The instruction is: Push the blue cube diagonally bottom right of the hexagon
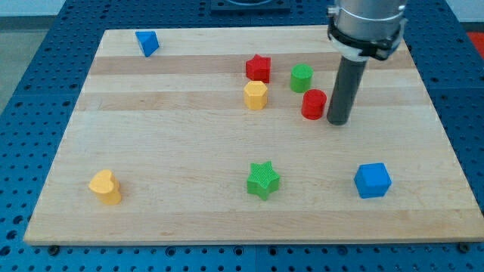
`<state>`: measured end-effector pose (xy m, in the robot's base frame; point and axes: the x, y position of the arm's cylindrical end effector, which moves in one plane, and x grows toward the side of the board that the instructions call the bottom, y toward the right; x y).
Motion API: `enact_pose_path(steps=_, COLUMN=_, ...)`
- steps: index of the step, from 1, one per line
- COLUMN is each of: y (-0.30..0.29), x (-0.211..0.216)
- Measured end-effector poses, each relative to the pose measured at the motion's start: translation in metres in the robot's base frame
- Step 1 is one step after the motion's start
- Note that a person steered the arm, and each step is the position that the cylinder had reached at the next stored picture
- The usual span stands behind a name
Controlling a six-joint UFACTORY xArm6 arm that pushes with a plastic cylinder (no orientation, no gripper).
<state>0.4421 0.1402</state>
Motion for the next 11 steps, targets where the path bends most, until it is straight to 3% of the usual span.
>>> enact_pose_path(steps=3, y=0.058, x=0.101)
enact_pose_path(steps=5, y=0.055, x=0.168)
enact_pose_path(steps=8, y=0.04, x=0.169)
enact_pose_path(steps=11, y=0.037, x=0.141)
